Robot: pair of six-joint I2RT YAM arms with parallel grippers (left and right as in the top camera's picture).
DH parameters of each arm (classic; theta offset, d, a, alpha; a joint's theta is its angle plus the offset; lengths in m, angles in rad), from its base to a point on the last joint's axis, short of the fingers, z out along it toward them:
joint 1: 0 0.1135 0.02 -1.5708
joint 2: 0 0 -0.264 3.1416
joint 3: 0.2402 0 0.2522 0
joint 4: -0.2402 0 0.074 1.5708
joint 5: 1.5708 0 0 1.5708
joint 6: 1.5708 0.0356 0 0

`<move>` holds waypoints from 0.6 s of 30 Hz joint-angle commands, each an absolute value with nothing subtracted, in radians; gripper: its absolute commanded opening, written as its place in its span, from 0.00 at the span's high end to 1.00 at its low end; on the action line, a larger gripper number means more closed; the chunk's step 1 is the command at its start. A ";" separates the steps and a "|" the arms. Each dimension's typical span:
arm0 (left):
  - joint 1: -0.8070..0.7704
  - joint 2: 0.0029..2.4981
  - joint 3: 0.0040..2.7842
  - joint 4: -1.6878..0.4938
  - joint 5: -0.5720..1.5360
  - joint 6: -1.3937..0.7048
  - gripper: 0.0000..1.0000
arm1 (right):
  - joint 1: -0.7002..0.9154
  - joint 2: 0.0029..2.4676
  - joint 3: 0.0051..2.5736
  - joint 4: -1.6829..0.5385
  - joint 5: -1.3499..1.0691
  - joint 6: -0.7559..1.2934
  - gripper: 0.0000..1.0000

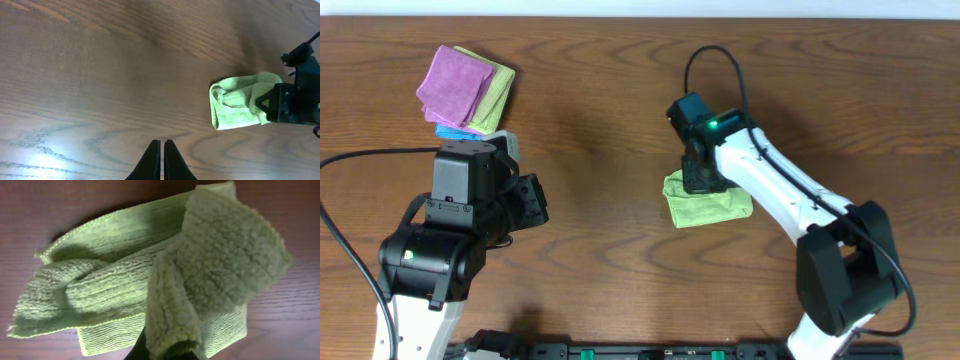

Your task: Fold the cloth

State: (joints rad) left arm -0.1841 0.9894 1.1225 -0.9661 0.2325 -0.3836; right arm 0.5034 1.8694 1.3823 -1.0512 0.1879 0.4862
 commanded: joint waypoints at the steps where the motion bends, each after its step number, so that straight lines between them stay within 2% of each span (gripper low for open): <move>1: -0.180 0.986 1.129 -0.970 0.229 -0.354 0.94 | 0.528 1.884 1.392 -1.054 0.202 0.508 0.98; 5: -0.180 0.986 1.129 -0.970 0.229 -0.354 0.94 | 0.546 1.884 1.392 -1.051 0.187 0.508 0.97; 7: -0.180 0.986 1.129 -0.971 0.229 -0.354 0.94 | 0.554 1.884 1.392 -1.045 0.153 0.508 0.90; 8: -0.180 0.986 1.129 -0.970 0.229 -0.354 0.94 | 0.559 1.884 1.392 -1.038 0.128 0.508 0.76; 9: -0.180 0.986 1.129 -0.970 0.229 -0.354 0.92 | 0.566 1.884 1.392 -1.030 0.094 0.508 0.54; 10: -0.180 0.986 1.129 -0.970 0.229 -0.354 0.91 | 0.572 1.884 1.392 -1.018 0.052 0.507 0.42; 11: -0.180 0.986 1.129 -0.970 0.229 -0.354 0.89 | 0.578 1.884 1.392 -1.004 0.008 0.506 0.37; 13: -0.180 0.986 1.129 -0.969 0.228 -0.354 0.89 | 0.590 1.884 1.392 -0.964 -0.114 0.472 0.32; 18: -0.180 0.986 1.129 -0.970 0.228 -0.354 0.89 | 0.592 1.884 1.392 -0.906 -0.260 0.410 0.34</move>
State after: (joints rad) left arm -0.1841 0.9894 1.1225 -0.9676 0.2325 -0.3649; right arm 0.5880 1.8717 1.3819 -0.9112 -0.1322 0.4511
